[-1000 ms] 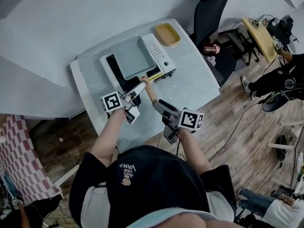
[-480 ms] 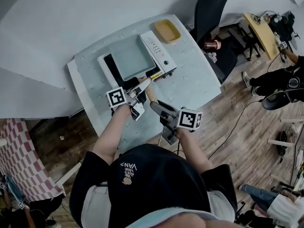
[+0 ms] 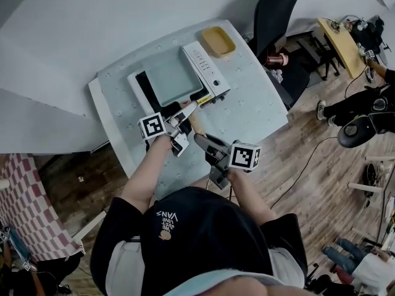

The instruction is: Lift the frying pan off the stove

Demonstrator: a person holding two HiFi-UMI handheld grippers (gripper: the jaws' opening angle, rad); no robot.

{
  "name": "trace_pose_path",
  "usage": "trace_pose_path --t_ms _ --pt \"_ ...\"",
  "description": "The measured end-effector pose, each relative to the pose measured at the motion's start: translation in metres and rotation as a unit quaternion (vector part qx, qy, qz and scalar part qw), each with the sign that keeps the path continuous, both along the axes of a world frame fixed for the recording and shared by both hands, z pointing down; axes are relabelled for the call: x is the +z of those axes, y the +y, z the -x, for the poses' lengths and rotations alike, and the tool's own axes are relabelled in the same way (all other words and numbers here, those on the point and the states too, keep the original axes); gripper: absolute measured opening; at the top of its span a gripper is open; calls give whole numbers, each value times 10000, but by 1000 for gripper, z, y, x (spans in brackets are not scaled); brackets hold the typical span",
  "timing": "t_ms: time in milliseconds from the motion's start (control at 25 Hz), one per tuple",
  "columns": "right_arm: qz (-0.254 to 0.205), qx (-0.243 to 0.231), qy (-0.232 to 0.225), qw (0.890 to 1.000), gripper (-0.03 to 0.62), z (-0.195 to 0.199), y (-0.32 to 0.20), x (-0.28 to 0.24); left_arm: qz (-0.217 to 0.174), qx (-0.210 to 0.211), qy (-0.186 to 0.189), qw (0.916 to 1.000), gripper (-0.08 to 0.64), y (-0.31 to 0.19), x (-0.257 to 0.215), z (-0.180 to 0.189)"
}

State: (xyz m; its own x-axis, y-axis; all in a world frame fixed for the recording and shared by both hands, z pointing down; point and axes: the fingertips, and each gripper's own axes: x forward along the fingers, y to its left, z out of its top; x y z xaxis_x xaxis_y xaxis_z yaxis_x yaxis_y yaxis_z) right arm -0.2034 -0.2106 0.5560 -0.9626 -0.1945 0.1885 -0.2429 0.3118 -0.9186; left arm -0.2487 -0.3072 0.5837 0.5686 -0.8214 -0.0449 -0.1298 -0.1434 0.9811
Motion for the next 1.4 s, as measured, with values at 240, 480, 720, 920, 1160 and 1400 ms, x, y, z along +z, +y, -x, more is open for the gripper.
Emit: trace_pose_path --t_ms 240,480,720,920,1160,1400 --pt "-30 -67 71 9999 126 -5 8 -3 108 106 -160 9998 224 8 -2 -6" --pt "-114 25 39 9999 118 -17 12 -5 283 114 23 9995 221 18 -5 -16" --pt "-139 0 71 9999 110 -23 16 3 -30 130 -487 9987 216 19 -3 -15" --pt "-73 -65 4 10000 109 -28 32 8 -17 145 -778 9969 217 33 -3 -21" --pt "-159 -188 -34 9997 110 -41 64 -3 154 28 -619 9980 218 68 -16 -34" --pt "-248 -285 -53 9993 114 -51 86 -2 -5 -6 -917 9958 216 90 -19 -38"
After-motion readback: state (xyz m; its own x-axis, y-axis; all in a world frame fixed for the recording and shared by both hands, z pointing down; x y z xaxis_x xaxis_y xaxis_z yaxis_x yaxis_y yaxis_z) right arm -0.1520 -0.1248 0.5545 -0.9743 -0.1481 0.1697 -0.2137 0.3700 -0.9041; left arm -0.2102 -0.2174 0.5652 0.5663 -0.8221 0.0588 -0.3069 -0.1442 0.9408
